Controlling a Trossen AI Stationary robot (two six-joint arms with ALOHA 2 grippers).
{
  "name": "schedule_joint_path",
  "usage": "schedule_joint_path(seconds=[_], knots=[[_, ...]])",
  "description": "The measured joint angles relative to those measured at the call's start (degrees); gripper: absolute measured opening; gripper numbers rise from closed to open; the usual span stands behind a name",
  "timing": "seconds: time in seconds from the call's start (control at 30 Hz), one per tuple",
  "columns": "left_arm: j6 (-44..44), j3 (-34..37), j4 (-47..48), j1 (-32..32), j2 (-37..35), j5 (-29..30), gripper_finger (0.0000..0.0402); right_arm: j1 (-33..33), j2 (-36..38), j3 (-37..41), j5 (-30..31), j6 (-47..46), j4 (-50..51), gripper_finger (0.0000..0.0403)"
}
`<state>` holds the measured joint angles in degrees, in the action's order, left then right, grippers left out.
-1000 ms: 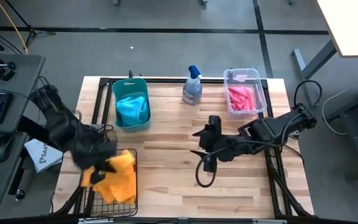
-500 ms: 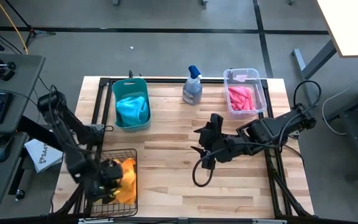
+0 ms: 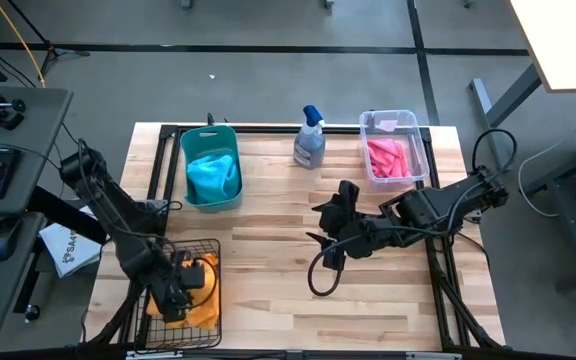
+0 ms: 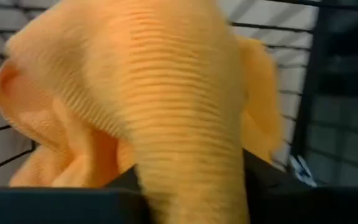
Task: Sort microfiber towel by color & place in baskets
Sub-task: Put the yellow towel in the basket, then return to Home Position
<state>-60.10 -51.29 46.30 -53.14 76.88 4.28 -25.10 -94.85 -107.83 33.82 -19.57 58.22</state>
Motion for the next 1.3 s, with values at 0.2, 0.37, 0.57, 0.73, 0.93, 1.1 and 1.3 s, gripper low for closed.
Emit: schedule_joint_path(seconds=[0.2,0.37,0.57,0.73,0.93,1.1,1.3], knots=[[6.6,-7.13,5.18,-0.05,-0.88,-4.92,0.0197,0.0,0.0,0.0,-0.07,0.04,0.01,0.0259],[12.2,-14.35,7.5,0.9,-2.85,-7.26,0.0231,-0.02,0.0,0.0,-0.24,-0.08,0.02,0.0259],[16.78,-17.49,9.88,4.54,-4.12,-7.35,0.0233,-0.04,-0.02,0.0,-0.64,-1.03,0.06,0.0259],[20.71,-17.38,19.67,8.27,-4.87,-7.51,0.0233,-0.04,-0.02,0.02,-2.16,-1.13,0.44,0.0259],[27.25,-17.13,16.91,14.89,-12.68,16.94,0.0229,-0.04,-0.02,0.02,-2.58,-1.28,0.72,0.0259],[37.96,-10.26,2.68,24.67,-24.44,30.05,0.0188,-0.02,-0.02,0.02,-4.13,-2.91,1.17,0.0259],[46.6,10.01,-31.22,36.55,-40.08,23.35,0.0089,0.0,-0.02,0.02,-4.93,-5.38,2.03,0.0259]])
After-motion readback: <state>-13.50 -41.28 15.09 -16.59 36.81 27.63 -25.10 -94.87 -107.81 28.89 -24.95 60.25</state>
